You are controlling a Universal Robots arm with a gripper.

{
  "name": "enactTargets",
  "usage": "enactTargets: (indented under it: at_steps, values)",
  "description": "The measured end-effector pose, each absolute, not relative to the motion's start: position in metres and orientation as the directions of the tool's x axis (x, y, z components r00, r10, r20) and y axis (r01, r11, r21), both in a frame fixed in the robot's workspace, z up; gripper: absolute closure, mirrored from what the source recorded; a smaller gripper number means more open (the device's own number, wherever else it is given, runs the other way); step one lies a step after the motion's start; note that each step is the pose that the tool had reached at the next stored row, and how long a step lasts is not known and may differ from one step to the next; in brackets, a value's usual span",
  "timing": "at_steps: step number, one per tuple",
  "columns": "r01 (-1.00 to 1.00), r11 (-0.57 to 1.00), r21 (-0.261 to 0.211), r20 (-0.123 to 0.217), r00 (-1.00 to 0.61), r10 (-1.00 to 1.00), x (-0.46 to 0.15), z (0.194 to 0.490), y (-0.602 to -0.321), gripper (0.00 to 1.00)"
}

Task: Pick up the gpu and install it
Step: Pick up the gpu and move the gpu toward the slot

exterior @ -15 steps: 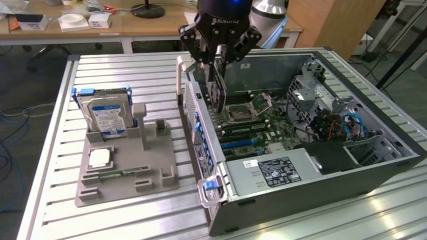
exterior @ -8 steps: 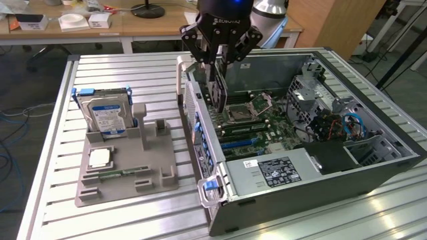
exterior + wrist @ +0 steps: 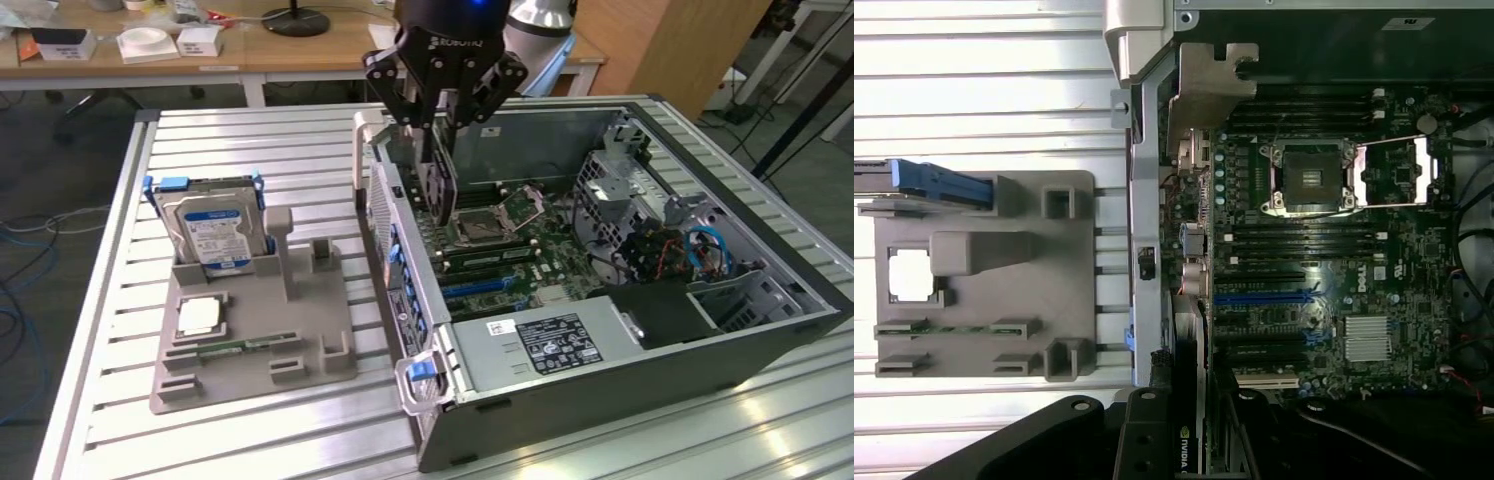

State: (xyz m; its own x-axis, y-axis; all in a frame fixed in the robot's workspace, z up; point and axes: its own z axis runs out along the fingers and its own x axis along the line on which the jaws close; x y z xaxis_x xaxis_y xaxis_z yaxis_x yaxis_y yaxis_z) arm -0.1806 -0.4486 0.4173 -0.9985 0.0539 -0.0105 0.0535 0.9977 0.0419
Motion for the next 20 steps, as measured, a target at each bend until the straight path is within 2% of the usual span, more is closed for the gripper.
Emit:
enactTargets:
  at_steps: [20]
  values:
    - [0.053, 0.998, 0.042, -0.010, -0.998, 0.054, -0.1761, 0.4172, -0.4485, 0.74]
